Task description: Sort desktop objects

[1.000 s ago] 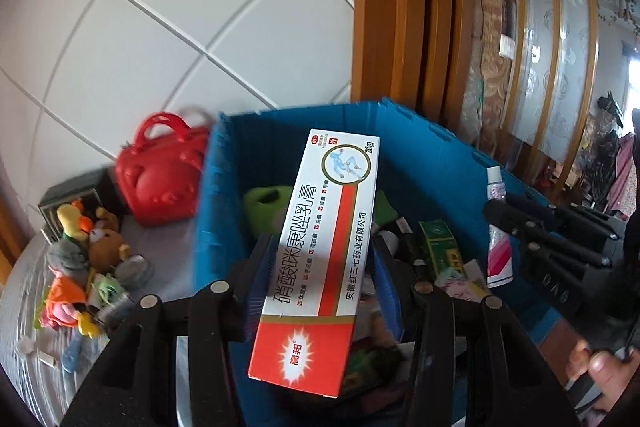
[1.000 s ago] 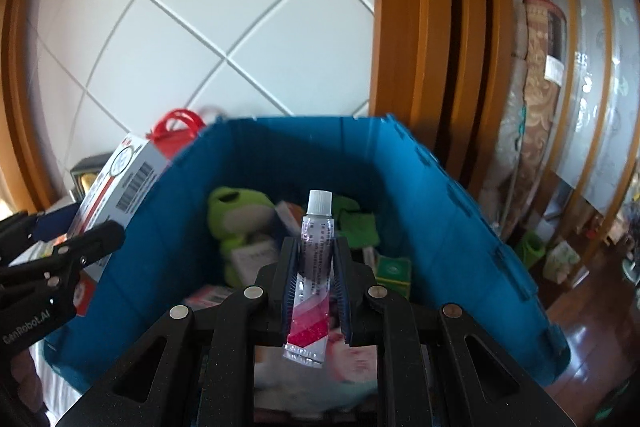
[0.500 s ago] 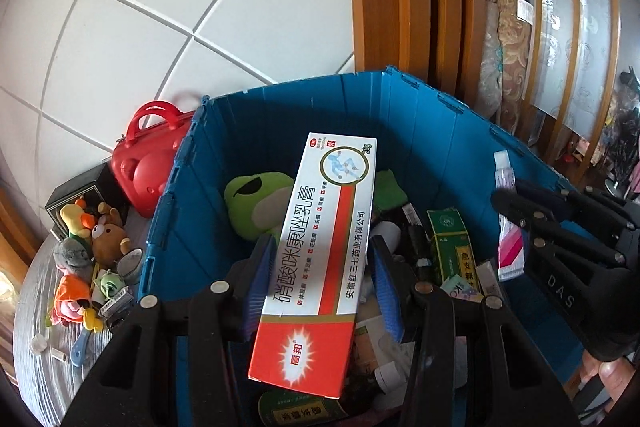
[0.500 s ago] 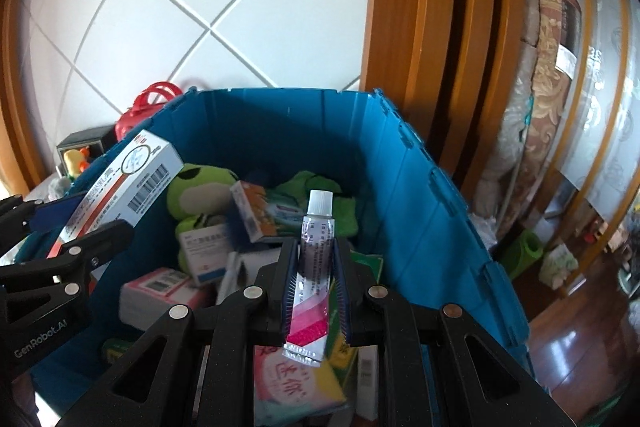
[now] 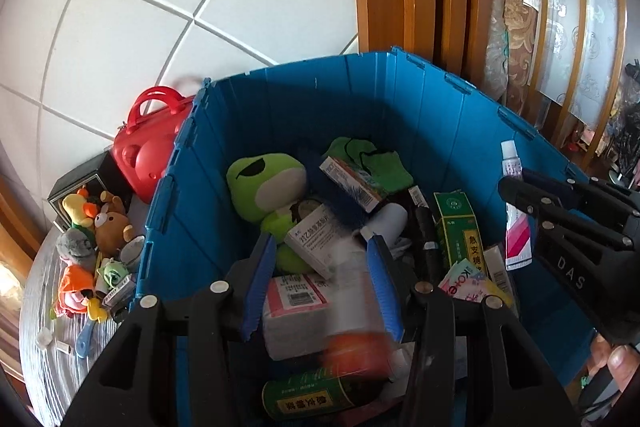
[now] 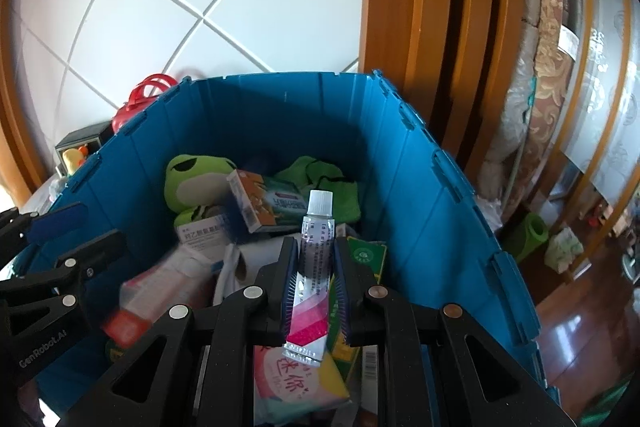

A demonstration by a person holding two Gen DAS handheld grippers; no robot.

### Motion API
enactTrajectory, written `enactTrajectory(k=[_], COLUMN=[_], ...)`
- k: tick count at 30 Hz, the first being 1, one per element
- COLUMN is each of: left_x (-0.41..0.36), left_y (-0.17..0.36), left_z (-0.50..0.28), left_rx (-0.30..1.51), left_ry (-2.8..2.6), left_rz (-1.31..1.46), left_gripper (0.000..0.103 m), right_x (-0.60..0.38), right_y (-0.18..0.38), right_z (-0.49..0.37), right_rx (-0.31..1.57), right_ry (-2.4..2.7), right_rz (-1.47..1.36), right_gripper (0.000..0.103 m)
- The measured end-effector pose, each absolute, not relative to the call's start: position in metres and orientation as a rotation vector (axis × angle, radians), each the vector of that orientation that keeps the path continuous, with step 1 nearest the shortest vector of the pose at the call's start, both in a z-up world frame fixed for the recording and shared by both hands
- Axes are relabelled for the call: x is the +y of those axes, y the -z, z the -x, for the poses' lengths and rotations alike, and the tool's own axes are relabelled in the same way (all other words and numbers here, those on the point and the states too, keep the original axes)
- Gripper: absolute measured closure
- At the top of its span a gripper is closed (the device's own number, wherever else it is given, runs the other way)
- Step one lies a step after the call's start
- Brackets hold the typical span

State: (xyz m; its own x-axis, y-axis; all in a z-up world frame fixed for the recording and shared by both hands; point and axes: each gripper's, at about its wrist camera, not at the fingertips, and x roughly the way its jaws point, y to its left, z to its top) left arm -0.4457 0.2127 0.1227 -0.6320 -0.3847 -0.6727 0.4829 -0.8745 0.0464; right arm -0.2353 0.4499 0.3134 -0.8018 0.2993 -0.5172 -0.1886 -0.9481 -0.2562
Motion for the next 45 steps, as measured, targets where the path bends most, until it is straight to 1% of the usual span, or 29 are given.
enactTrajectory(k=[6,14,19,22,25,26,27,28,29,30,35,39,42,43,44,45], left_x=[0.215,0.214,0.214,0.214,0.217,0.219,0.219,0.22,0.221,0.223,0.232,0.235,0.244,0.247,0.248,0.248], left_y=[-0.122,-0.122,-0.123,-0.125,-0.127,-0.129,-0.13,-0.13,-0.131,-0.132,-0.142,-0.152,-0.16,-0.162,-0.164,-0.165], left_z=[0.445,0.445,0.444,0.441,0.434,0.43,0.426,0.421,0.416,0.413,0.386,0.362,0.342,0.336,0.334,0.331], left_rx=[0.175,0.175,0.181,0.184,0.183,0.189,0.212,0.237,0.256,0.261,0.263,0.296,0.27,0.254,0.251,0.25], left_ry=[2.461,2.456,2.458,2.466,2.475,2.478,2.49,2.503,2.516,2.523,2.521,2.552,2.573,2.575,2.573,2.573], left_rz=[-0.973,-0.973,-0.959,-0.928,-0.889,-0.871,-0.858,-0.85,-0.844,-0.838,-0.748,-0.68,-0.594,-0.568,-0.56,-0.547], left_gripper=[0.056,0.056,0.056,0.056,0.054,0.049,0.045,0.045,0.044,0.044,0.044,0.044,0.044,0.041,0.029,0.021], right_x=[0.45,0.452,0.457,0.457,0.457,0.457,0.457,0.457,0.456,0.456,0.444,0.431,0.428,0.427,0.426,0.425], right_y=[-0.312,-0.311,-0.312,-0.314,-0.316,-0.317,-0.318,-0.32,-0.322,-0.324,-0.32,-0.318,-0.317,-0.317,-0.318,-0.318], right_z=[0.239,0.241,0.24,0.238,0.237,0.236,0.235,0.234,0.23,0.228,0.208,0.182,0.164,0.159,0.155,0.151], right_rx=[-0.319,-0.312,-0.275,-0.272,-0.27,-0.265,-0.257,-0.247,-0.233,-0.231,-0.258,-0.329,-0.321,-0.313,-0.307,-0.307], right_ry=[-2.733,-2.713,-2.716,-2.714,-2.717,-2.723,-2.73,-2.74,-2.755,-2.757,-2.785,-2.79,-2.796,-2.8,-2.801,-2.797], right_rz=[0.867,0.881,0.867,0.853,0.836,0.833,0.829,0.82,0.796,0.783,0.779,0.75,0.729,0.725,0.72,0.716], right_gripper=[0.085,0.084,0.083,0.074,0.059,0.047,0.031,0.022,0.008,0.0,0.0,0.0,0.0,0.0,0.0,0.0])
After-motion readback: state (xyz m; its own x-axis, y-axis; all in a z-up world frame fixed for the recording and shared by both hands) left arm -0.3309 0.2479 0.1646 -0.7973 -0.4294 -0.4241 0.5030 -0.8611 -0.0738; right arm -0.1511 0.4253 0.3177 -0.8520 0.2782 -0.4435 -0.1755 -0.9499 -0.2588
